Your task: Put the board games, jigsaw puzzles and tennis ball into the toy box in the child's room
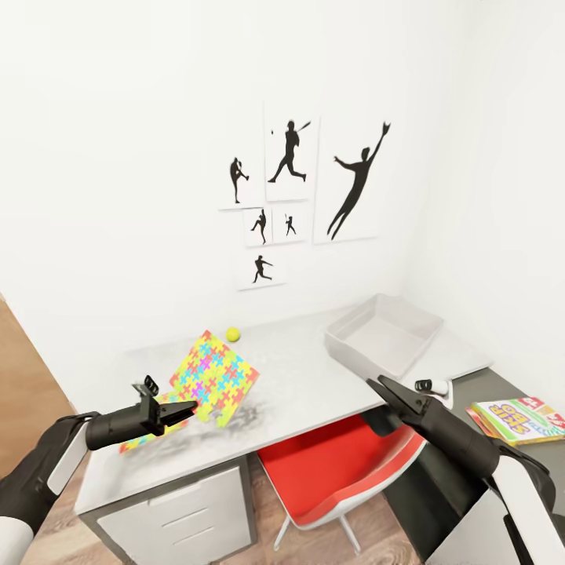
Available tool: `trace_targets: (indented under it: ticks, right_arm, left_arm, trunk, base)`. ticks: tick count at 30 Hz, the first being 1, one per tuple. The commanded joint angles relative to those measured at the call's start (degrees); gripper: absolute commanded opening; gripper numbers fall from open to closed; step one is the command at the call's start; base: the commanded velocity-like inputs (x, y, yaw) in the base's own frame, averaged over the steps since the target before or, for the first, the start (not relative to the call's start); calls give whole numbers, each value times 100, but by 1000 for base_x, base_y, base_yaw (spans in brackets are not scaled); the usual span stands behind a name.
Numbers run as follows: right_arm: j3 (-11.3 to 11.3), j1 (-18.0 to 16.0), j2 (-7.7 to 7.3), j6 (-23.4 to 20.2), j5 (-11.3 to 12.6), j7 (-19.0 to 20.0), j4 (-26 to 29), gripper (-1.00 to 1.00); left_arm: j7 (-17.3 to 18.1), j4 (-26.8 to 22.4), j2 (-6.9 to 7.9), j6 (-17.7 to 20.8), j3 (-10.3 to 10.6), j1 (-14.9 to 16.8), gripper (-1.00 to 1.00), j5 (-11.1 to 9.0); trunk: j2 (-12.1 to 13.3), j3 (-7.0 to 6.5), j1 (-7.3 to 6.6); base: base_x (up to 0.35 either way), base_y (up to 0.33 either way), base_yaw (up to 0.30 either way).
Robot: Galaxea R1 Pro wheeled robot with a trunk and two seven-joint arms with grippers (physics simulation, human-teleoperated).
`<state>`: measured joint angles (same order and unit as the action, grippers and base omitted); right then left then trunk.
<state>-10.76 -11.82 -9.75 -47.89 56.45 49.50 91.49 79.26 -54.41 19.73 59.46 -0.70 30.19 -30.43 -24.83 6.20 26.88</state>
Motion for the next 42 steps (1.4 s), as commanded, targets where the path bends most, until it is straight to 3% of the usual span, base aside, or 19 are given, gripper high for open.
trace_targets:
  ticks: [1, 5, 11, 17, 19, 22, 24, 29, 33, 38, 42]
  right_arm:
    - [-8, -5, -1, -29, 16, -4, 0, 100]
    - [6, -5, 3, -11, 22, -23, -5, 100]
    - [23, -5, 77, 32, -24, -74, -7, 100]
    - [37, -5, 166, 22, -23, -1001, 1, 100]
    - [43, -5, 347, 32, -25, -1383, 6, 100]
    - [78, -5, 802, 1, -39, -1992, 5, 100]
    - [192, -4, 1019, -30, -38, -2537, 2, 100]
    - [701, -7, 1093, -159, -26, -3196, 0, 100]
    - [843, 17, 1097, -154, 12, -2987, 0, 100]
    - [848, 29, 1094, -73, -27, -1903, 4, 100]
    - [840, 30, 1092, -35, -37, -1724, 5, 100]
  left_arm:
    - [25, -1, 6, 54, 4, 4, -100, -9]
    - [48, 0, 12, 54, 7, 4, -100, -7]
    - [54, 0, 14, 54, 8, 4, -100, -9]
    - [55, 1, 14, 54, 8, 4, -100, -7]
    - [55, 1, 14, 54, 8, 4, -100, -7]
    - [55, 1, 14, 54, 8, 4, -100, -6]
    - [55, 1, 14, 54, 8, 4, -100, -6]
    - [55, 0, 22, 54, 8, 4, -100, -6]
    - [55, 0, 64, 54, 8, 4, -100, -6]
    - [55, 1, 141, 54, 8, 4, -100, -6]
    - [55, 1, 152, 54, 8, 4, -100, -6]
  trunk:
    - [31, -6, -22]
    - [191, -78, -110]
    - [191, -78, -110]
    - [191, -78, -110]
    - [191, -78, -110]
    - [191, -78, -110]
    - [191, -78, -110]
    - [191, -78, -110]
    - [191, -78, -110]
    - [191, -78, -110]
    - [191, -78, -110]
  base:
    - [-166, 0, 0]
    - [-68, 0, 0]
    - [-187, 0, 0]
    - [-38, 0, 0]
    - [-6, 0, 0]
    - [-2, 0, 0]
    - [-26, 0, 0]
    - [-214, 27, 0]
    - [-162, 28, 0]
    - [-23, 4, 0]
    - [-3, 0, 0]
